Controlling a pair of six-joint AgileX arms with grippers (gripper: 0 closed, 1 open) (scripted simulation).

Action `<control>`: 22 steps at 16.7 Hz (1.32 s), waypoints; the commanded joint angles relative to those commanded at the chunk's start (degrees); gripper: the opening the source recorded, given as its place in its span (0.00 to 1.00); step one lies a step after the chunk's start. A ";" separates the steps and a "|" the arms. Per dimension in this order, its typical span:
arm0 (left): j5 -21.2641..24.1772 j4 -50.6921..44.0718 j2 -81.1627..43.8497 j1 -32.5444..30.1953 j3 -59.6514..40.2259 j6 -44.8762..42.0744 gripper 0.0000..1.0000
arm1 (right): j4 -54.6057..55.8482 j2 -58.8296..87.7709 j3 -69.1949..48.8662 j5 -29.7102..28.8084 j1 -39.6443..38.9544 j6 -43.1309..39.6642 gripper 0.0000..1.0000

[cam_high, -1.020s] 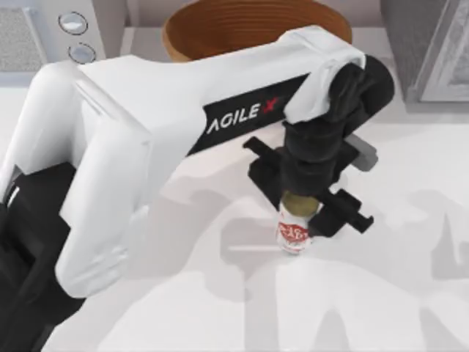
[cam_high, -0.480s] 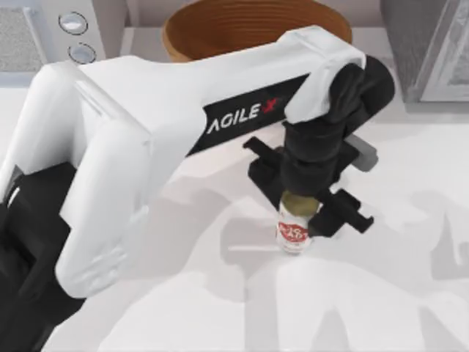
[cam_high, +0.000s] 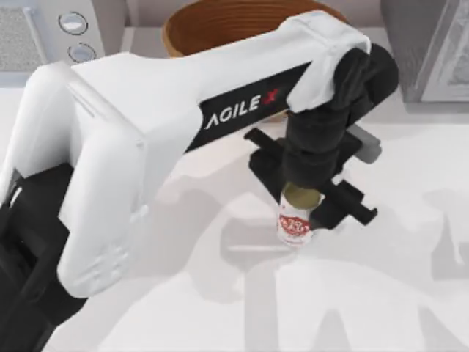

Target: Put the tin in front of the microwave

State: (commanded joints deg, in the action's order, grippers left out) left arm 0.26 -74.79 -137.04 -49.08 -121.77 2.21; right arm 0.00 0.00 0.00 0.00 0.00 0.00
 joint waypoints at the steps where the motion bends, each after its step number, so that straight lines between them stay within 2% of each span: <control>1: 0.03 -1.99 0.05 0.03 -1.71 0.05 0.00 | 0.00 0.00 0.00 0.00 0.00 0.00 1.00; 4: 0.00 -4.84 0.34 0.05 -4.58 0.03 0.00 | 0.00 0.00 0.00 0.00 0.00 0.00 1.00; 11: 0.34 -3.71 0.81 1.69 -4.09 -1.06 0.00 | 0.00 0.00 0.00 0.00 0.00 0.00 1.00; 22: 3.27 2.67 7.31 17.79 1.96 -8.87 0.00 | 0.00 0.00 0.00 0.00 0.00 0.00 1.00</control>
State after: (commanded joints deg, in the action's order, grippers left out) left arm 3.53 -72.12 -129.73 -31.29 -119.81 -6.66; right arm 0.00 0.00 0.00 0.00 0.00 0.00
